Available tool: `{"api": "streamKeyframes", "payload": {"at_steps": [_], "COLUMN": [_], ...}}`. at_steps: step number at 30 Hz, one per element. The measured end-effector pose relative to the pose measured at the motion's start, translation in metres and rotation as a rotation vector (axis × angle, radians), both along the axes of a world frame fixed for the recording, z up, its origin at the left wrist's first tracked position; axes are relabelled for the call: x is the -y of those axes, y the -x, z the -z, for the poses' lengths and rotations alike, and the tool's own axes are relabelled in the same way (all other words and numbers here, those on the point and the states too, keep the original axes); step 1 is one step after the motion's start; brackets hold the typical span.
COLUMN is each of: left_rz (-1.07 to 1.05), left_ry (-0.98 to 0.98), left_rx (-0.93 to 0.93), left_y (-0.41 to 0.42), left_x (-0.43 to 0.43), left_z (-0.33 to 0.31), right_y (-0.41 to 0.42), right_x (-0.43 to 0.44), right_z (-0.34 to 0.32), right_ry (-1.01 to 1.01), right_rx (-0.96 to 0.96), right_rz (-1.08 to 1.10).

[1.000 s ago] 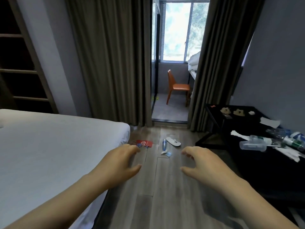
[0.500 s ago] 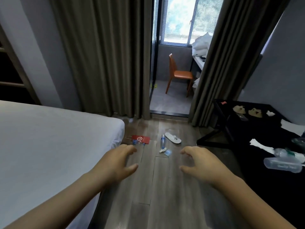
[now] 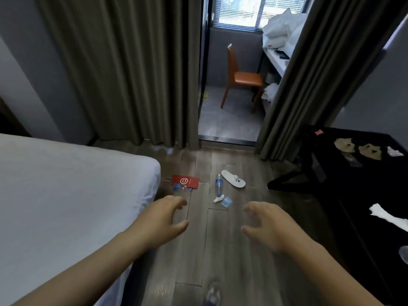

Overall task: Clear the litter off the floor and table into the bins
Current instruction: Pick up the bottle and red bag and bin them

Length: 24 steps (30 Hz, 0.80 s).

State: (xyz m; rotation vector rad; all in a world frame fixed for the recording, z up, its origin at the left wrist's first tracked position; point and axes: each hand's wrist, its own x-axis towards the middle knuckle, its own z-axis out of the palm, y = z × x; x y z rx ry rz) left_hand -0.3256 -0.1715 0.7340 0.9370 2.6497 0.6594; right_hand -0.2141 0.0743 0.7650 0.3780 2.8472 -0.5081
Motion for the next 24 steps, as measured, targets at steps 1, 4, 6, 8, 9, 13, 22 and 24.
{"api": "streamKeyframes", "payload": {"at_steps": [1,4,6,8,9,13,22,24], "left_rz": [-0.001,-0.014,-0.033,-0.06,-0.076,-0.124,-0.128,-0.109], "left_ry": [0.004,0.022,0.03,0.046,0.053,0.089,0.138,0.138], "left_rx": [0.004,0.018,0.033,0.052,0.064,0.1,0.189,0.212], "left_y": [0.015,0.061,0.092,0.123,0.137,0.192,0.3,0.326], "left_x": [-0.008,-0.034,-0.052,-0.07,-0.078,-0.108,-0.141,-0.146], "left_z": [0.005,0.017,0.025,0.031,0.034,0.053,0.096,0.107], "right_y": [0.016,0.064,0.097,0.131,0.148,0.211,0.317,0.342], "right_x": [-0.007,-0.032,-0.054,-0.076,-0.087,-0.121,-0.156,-0.159], "right_z": [0.005,0.019,0.026,0.031,0.034,0.047,0.087,0.096], "right_ry": [0.003,0.027,0.033,0.036,0.043,0.046,0.077,0.077], "right_rx": [0.012,0.03,0.033,0.046,0.057,0.102,0.193,0.214], "right_rz": [-0.005,-0.017,-0.008,-0.008,-0.015,-0.039,-0.036,-0.026]}}
